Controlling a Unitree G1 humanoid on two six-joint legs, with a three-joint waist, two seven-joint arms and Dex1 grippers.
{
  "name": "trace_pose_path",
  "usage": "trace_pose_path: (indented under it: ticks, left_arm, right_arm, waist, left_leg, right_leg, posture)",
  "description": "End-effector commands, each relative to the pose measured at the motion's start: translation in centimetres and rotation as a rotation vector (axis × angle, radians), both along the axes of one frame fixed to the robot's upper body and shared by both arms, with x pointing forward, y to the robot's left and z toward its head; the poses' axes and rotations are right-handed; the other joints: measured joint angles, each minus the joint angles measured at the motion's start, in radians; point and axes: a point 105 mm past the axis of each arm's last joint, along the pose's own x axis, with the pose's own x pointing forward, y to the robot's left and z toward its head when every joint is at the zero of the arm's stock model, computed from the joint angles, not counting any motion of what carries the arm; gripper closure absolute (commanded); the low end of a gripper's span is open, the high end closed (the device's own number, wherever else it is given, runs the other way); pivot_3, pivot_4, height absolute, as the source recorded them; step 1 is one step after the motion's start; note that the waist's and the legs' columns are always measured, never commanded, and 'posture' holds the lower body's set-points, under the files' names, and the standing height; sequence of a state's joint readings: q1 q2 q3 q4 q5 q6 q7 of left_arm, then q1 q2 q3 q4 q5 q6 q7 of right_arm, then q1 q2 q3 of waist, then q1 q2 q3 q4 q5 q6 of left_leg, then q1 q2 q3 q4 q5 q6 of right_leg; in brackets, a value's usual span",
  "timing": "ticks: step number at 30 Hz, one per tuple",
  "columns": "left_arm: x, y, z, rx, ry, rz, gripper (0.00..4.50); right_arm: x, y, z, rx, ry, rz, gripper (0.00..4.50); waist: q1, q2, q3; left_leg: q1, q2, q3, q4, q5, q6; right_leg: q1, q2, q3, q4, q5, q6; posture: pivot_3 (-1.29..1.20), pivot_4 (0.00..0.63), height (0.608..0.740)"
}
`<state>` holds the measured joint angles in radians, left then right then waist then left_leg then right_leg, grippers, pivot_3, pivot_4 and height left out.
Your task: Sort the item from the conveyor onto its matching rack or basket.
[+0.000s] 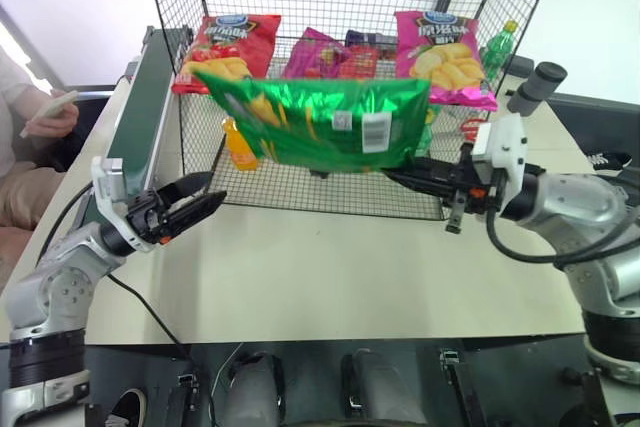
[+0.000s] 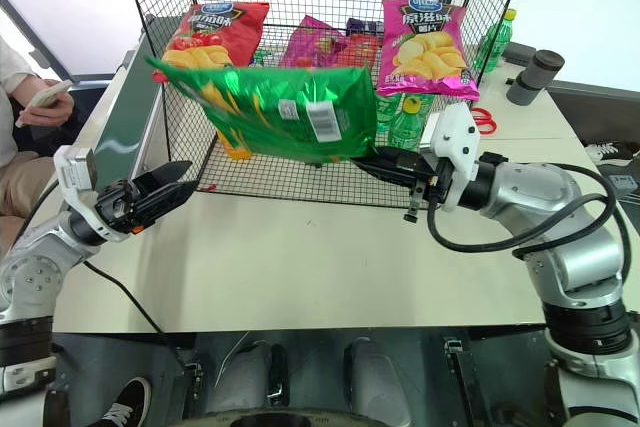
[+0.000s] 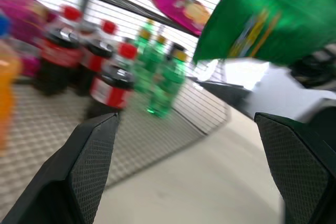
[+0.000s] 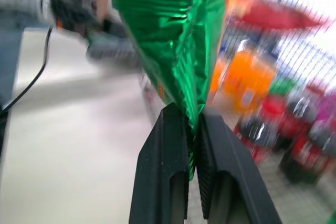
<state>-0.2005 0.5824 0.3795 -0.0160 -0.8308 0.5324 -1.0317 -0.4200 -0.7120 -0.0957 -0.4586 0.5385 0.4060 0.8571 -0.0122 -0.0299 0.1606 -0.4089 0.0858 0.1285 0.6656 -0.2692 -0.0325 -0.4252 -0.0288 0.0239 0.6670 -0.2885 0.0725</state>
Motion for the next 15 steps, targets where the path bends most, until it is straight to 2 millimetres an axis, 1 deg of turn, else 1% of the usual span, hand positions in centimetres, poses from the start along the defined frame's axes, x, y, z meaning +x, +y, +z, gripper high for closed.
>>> trace_pose_path:
  ticks: [1,2,4,5,6,8,11,13,15]
  left_arm:
    - [0.2,-0.3,1.3,0.054,-0.123,0.080,0.07]
    - [0.2,-0.6,1.4,0.062,-0.133,0.083,0.07]
    - [0.3,-0.9,1.4,0.103,-0.175,0.104,0.07]
    - [0.4,-1.0,1.5,0.107,-0.189,0.126,0.07]
    - [0.5,-1.1,1.6,0.108,-0.198,0.142,0.07]
    - [0.5,-1.4,1.5,0.181,-0.251,0.183,0.07]
    - [0.5,-1.8,1.7,0.211,-0.301,0.227,0.07]
    - [0.6,-1.9,1.9,0.202,-0.315,0.266,0.07]
    - [0.4,-2.5,1.6,0.239,-0.338,0.267,0.07]
  right_arm:
    - [0.5,0.4,3.7,-0.026,-0.282,-0.093,4.50]
    - [1.1,0.3,3.9,-0.046,-0.317,-0.126,4.50]
    - [3.2,-0.3,4.3,-0.116,-0.421,-0.251,4.50]
    - [4.6,-1.0,4.7,-0.155,-0.480,-0.351,4.50]
    - [5.6,-1.5,5.0,-0.180,-0.522,-0.415,4.50]
    - [7.2,-2.2,4.6,-0.356,-0.650,-0.521,4.50]
    - [7.8,-2.6,5.7,-0.316,-0.736,-0.600,4.50]
    - [8.5,-2.7,5.7,-0.348,-0.777,-0.652,4.50]
    - [9.2,-3.1,5.7,-0.345,-0.789,-0.724,4.50]
  waist:
    - [-0.001,0.000,0.000]
    - [-0.001,-0.001,0.000]
    - [-0.002,-0.001,0.000]
    - [-0.004,-0.001,0.000]
    - [-0.004,0.000,0.000]
    - [-0.004,0.000,0.000]
    - [-0.003,0.000,0.000]
    - [-0.004,0.000,0.000]
    - [-0.005,0.000,0.000]
  left_leg:
    - [0.000,0.000,0.000,0.000,0.000,0.000]
    - [0.000,0.000,0.000,0.000,0.000,0.000]
    - [0.000,0.000,0.000,0.000,0.000,0.000]
    - [0.000,0.000,0.000,0.000,0.000,0.000]
    - [0.001,0.000,0.000,0.000,0.000,0.000]
    - [0.001,0.000,0.001,0.000,0.000,0.000]
    - [0.000,0.000,0.002,0.000,0.000,0.000]
    - [0.000,0.001,0.002,-0.001,0.002,-0.004]
    - [0.000,0.001,0.003,-0.002,0.002,-0.004]
  right_leg:
    - [0.000,0.000,0.000,0.000,0.000,0.000]
    - [0.000,0.000,0.000,0.000,0.000,0.000]
    - [0.000,0.000,0.000,0.000,0.000,0.000]
    - [0.000,0.000,0.000,0.000,0.000,0.000]
    - [0.000,0.000,0.000,0.000,0.000,0.000]
    - [0.000,0.000,0.001,0.000,0.000,0.000]
    - [-0.001,0.000,0.001,0.000,0.000,0.000]
    - [-0.002,0.000,0.001,0.000,0.000,0.000]
    - [-0.002,0.000,0.001,0.000,0.000,0.000]
  posture:
    - [0.00,0.150,0.740]
    - [0.00,0.150,0.740]
    - [0.00,0.150,0.740]
    - [0.00,0.150,0.740]
    - [0.00,0.150,0.740]
    - [0.00,0.150,0.740]
    - [0.00,0.150,0.740]
    - [0.00,0.150,0.740]
    - [0.00,0.150,0.740]
